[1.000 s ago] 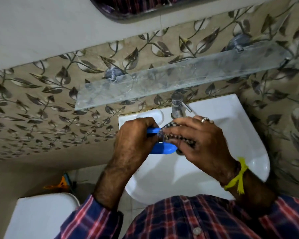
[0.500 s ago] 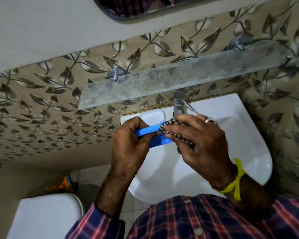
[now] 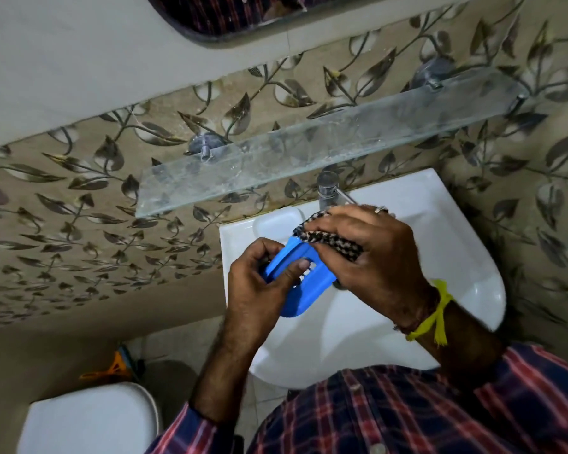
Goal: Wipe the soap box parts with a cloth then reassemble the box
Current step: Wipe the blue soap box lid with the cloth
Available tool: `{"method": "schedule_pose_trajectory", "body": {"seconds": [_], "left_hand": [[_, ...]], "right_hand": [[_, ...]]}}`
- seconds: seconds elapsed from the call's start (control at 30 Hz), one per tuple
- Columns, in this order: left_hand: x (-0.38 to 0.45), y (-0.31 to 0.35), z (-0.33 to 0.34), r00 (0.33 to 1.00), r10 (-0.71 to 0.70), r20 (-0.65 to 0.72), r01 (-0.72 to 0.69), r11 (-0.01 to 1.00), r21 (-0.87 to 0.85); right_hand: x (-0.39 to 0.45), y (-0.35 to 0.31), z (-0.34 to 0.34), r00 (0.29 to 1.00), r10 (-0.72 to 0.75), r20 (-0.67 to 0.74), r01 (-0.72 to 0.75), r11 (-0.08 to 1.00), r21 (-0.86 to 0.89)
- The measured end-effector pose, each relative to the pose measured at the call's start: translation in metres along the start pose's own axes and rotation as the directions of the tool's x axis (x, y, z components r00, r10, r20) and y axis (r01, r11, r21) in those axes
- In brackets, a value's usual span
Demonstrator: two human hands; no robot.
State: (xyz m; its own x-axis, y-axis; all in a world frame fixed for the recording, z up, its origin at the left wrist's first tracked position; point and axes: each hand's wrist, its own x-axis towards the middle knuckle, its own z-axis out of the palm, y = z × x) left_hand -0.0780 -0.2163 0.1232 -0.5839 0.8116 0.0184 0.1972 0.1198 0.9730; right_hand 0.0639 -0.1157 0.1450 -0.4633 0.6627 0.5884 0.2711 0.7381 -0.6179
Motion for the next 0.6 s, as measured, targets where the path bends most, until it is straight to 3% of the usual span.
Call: {"method": "schedule_pose_trajectory", "body": {"seconds": [0.07, 0.2, 0.37, 0.5, 0.6], "left_hand": [[0.007, 0.004, 0.000, 0.997, 0.009, 0.072, -0.020, 0.988, 0.155], [0.004, 0.010, 0.005, 0.996, 0.090, -0.009, -0.082, 0.943, 0.321], [-0.001, 0.009, 0.007, 0.993, 0.070, -0.099, -0.054, 0.987, 0.154], [0.002, 0.008, 0.005, 0.992, 0.078, -0.104, -0.082, 0.996, -0.030], [0.002, 0.006, 0.011, 0.992, 0.065, -0.108, -0.073, 0.995, -0.071]], "right_hand": [[0.003, -0.002, 0.000, 0.999, -0.033, 0.036, 0.034, 0.999, -0.026], [0.000, -0.004, -0.004, 0.989, -0.011, 0.150, 0.018, 0.999, -0.041], [0.011, 0.001, -0.004, 0.989, 0.041, 0.140, -0.048, 0.998, 0.051], [0.003, -0.004, 0.002, 1.000, -0.021, 0.003, 0.020, 0.995, 0.094], [0.014, -0.002, 0.005, 0.996, 0.090, -0.029, -0.084, 0.983, 0.165]]}}
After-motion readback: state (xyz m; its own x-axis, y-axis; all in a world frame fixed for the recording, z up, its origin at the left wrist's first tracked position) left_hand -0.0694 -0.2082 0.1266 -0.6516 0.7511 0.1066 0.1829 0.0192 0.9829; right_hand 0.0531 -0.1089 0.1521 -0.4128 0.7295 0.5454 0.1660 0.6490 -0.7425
